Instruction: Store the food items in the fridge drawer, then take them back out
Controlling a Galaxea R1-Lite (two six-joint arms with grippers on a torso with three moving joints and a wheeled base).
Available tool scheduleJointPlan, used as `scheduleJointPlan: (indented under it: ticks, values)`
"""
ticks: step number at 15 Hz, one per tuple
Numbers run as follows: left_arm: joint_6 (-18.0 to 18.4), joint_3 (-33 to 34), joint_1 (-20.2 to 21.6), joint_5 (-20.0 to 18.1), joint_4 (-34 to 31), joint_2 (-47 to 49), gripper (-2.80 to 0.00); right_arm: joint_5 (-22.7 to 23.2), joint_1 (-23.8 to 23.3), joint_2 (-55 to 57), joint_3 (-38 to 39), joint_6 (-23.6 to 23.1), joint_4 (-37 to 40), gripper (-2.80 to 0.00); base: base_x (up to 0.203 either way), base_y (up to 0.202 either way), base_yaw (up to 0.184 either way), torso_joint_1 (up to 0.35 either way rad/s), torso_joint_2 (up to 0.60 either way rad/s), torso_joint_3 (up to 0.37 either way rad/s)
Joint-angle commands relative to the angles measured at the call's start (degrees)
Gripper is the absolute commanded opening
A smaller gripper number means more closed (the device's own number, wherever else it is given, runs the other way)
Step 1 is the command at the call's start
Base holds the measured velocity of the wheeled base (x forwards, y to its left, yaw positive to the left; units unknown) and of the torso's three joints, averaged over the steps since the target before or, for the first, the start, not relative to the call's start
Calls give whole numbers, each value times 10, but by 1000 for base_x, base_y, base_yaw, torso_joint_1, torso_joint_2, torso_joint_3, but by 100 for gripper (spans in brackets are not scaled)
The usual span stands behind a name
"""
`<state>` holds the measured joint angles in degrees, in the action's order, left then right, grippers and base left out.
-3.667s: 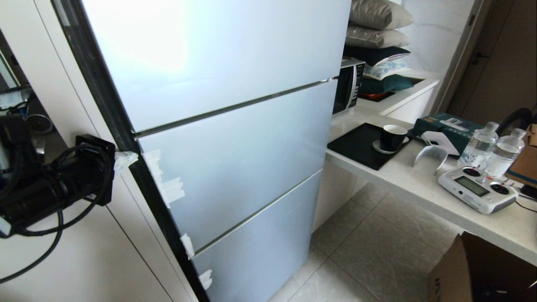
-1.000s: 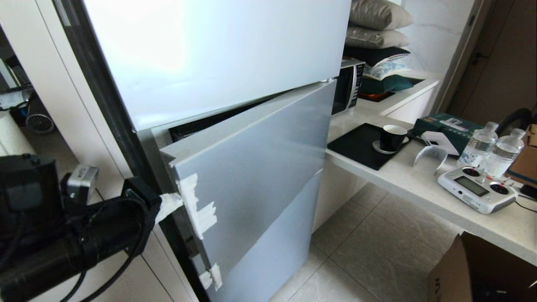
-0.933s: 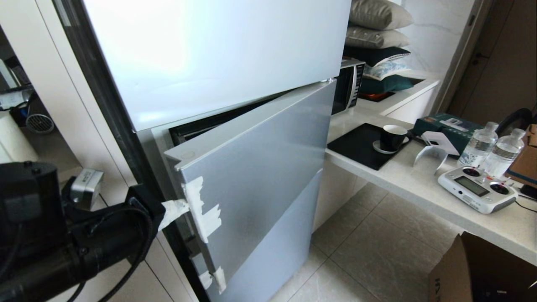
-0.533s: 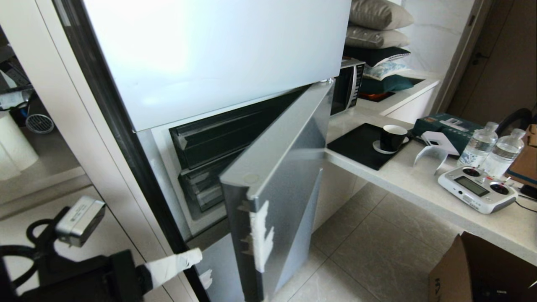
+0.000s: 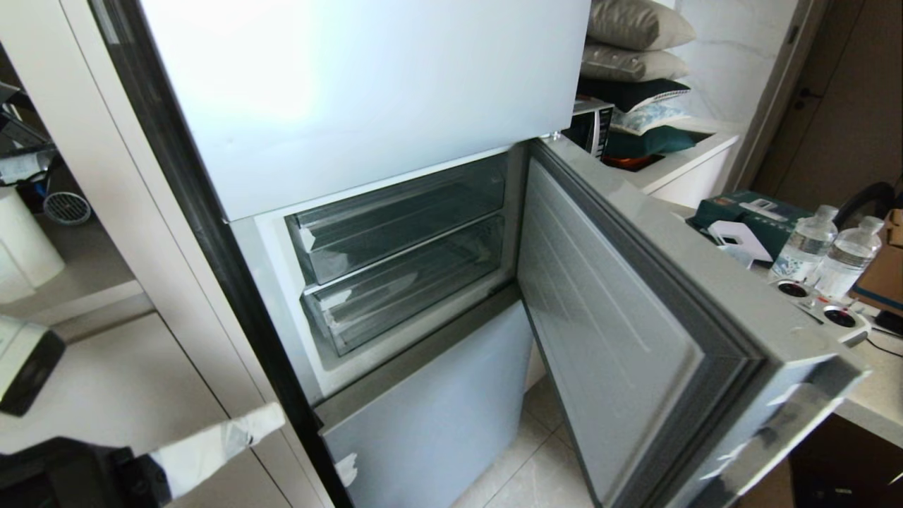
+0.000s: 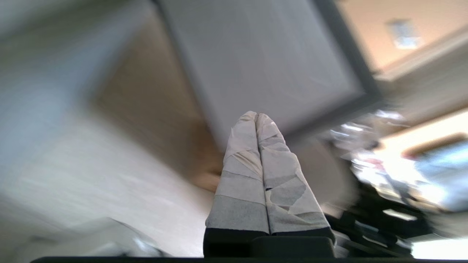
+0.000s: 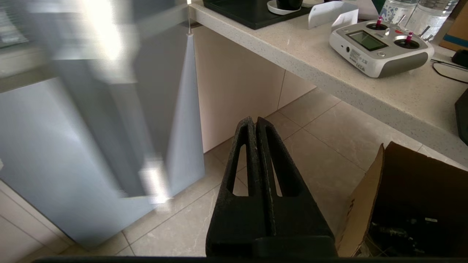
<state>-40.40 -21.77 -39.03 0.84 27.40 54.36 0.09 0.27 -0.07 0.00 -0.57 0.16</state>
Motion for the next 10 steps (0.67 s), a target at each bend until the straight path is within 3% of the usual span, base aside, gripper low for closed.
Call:
scheduleJointPlan:
  ticks: [1, 2, 3, 7, 10]
  values:
    - [159, 9, 22, 77, 2, -6, -280, 0, 1, 0, 0, 0, 0, -280, 0, 0, 0, 0, 0, 0]
    - [224, 18, 59, 104, 4, -18, -280, -1, 0, 1, 0, 0, 0, -280, 0, 0, 0, 0, 0, 0]
    - [258, 25, 107, 117, 5, -30, -280, 0, 0, 1, 0, 0, 0, -280, 0, 0, 0, 0, 0, 0]
    - [309, 74, 331, 138, -8, -153, -280, 0, 0, 0, 0, 0, 0, -280, 0, 0, 0, 0, 0, 0]
    - [340, 150, 380, 134, -82, -286, -280, 0, 0, 1, 0, 0, 0, -280, 0, 0, 0, 0, 0, 0]
